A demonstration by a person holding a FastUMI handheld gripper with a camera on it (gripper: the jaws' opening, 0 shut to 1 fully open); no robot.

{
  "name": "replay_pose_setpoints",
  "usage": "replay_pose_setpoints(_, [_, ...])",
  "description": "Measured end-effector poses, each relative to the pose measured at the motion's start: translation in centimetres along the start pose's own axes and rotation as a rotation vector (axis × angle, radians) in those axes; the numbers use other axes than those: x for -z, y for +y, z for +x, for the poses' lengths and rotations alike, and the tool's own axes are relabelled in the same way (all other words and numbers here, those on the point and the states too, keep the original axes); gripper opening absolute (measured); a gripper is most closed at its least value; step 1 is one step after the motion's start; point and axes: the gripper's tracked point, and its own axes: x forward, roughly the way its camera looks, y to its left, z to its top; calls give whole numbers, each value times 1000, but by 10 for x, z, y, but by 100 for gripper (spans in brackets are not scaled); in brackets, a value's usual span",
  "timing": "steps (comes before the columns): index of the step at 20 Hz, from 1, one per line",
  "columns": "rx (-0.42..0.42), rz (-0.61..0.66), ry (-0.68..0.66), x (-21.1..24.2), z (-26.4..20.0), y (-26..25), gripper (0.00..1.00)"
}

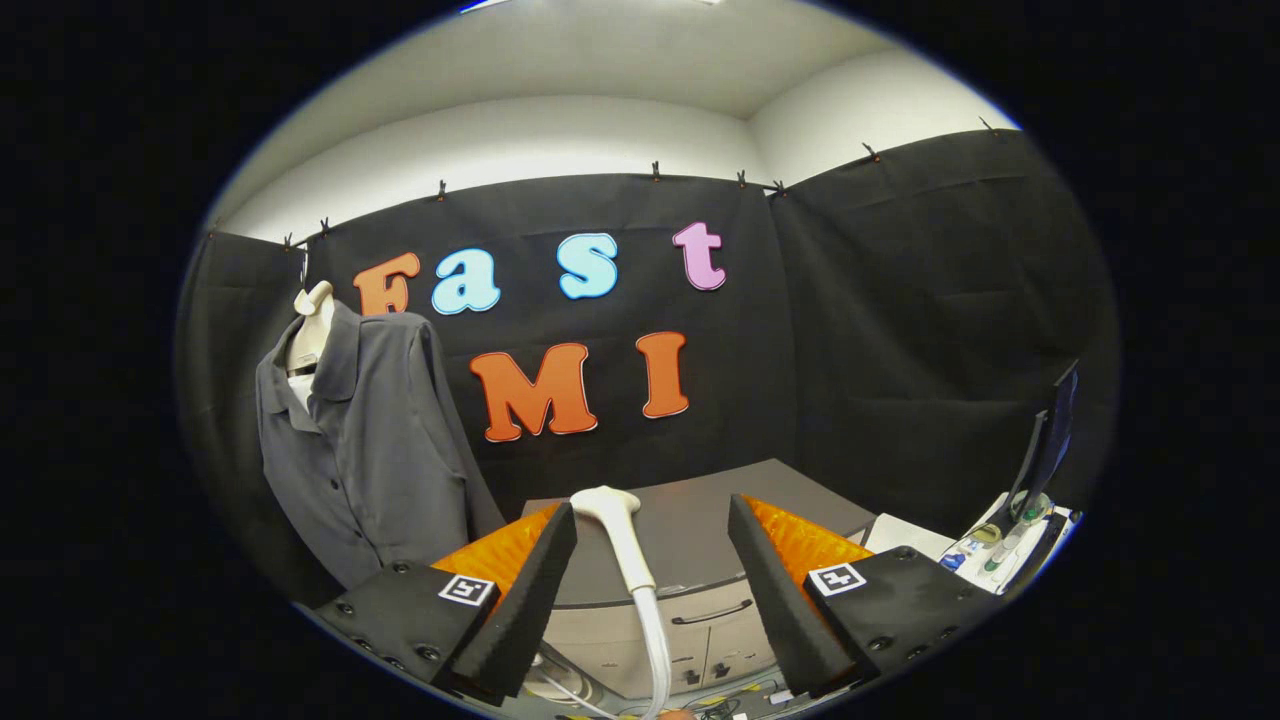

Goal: Iron the clothes twice with a garment steamer, once on the left side and once on the right side.

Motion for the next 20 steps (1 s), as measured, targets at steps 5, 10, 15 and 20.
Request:
replay_pose_setpoints(5, [-28, -4, 125, 31, 27, 35, 98])
replay_pose_setpoints(10, [-15, -18, 257, 51, 79, 37, 99])
replay_pose_setpoints(15, [-39, -69, 415, 80, 143, 31, 99])
replay_pose_setpoints(20, [-75, -85, 575, 116, 212, 26, 99])
